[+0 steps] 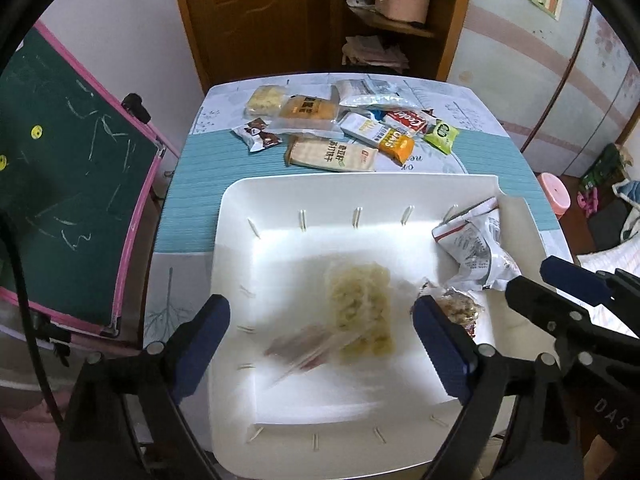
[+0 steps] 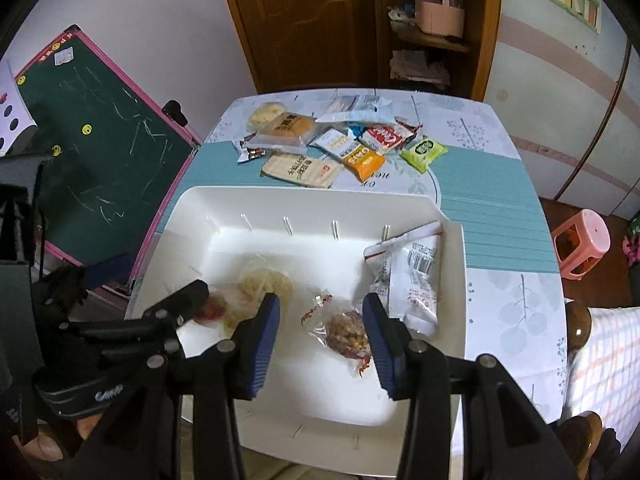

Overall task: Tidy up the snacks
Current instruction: 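Lower both bags into the white tray and open both grippers, then grasp the yellow-cake pack with the left gripper while the right grasps the pale blue bag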

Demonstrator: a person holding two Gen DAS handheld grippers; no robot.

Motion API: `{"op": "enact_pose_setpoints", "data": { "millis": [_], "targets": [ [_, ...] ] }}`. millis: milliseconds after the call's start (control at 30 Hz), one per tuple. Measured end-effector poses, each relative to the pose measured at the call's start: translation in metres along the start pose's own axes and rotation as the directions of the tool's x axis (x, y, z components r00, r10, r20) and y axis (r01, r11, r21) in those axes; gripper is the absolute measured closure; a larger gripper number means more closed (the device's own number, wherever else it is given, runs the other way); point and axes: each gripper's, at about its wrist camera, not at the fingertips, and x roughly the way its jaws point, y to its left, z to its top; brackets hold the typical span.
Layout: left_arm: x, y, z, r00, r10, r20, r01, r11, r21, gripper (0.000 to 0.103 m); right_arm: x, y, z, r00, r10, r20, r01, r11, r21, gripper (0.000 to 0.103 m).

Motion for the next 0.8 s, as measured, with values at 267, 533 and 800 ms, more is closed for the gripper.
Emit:
{"op": "enact_pose_setpoints", "data": {
  "millis": [267,533,800],
  "targets": [
    [0.011,-0.003,-0.002,0.999,0.007,-0.046,-0.007,1.000,0.012,0.011,0.004,-0.001,-0.001,1.000,-0.002,-0.018,0.002,1.000,0.006,0.059],
    [0.012,-0.001,-0.002,0.999,0.005,-0.045,-0.004,1.000,0.009,0.011,0.008,-0.002,-0.002,0.999,-0.001,-0.032,0.001,1.000,0.008,0.059],
    [0.008,0.004,0.004,1.000,-0.004,-0.016,0.004,1.000,-0.005,0.011,0.013,-0.005,0.001,0.999,0.013,-0.047,-0.012,1.000,0.020,0.059]
  ]
}}
